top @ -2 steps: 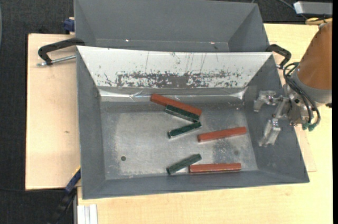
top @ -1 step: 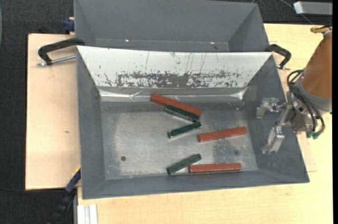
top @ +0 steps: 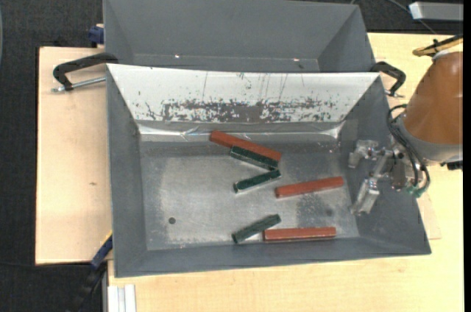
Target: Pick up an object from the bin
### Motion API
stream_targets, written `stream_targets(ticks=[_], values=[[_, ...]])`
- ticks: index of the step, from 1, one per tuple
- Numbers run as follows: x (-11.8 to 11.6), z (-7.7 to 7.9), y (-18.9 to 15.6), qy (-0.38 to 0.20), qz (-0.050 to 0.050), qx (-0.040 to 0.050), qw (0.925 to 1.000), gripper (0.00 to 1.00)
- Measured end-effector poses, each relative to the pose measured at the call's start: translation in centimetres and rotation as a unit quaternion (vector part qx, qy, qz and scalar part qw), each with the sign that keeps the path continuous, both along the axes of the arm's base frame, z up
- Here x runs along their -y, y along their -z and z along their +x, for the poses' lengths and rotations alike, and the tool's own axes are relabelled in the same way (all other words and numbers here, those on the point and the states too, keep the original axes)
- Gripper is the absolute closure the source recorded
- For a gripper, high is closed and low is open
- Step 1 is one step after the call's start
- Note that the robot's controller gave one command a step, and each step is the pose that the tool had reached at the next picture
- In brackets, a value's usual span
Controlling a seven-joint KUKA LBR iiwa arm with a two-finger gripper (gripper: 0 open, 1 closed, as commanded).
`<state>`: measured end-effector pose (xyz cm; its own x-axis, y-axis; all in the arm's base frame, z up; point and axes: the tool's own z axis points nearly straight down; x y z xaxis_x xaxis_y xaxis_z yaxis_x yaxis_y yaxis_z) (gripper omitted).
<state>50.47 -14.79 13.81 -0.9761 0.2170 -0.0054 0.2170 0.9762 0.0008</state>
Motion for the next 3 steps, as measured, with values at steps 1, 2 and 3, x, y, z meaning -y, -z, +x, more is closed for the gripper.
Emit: stream_targets(ticks=[1,2,3], values=[[-0.3,0.5,1.7,0.018,0.000,-0.0011,0.9998,0.00],[-1.0,0.5,1.6,-0.037,0.001,-0.0034,0.9993,0.00],[-1.5,3.8,6.7,-0.138,0.000,-0.0009,0.9905,1.00]])
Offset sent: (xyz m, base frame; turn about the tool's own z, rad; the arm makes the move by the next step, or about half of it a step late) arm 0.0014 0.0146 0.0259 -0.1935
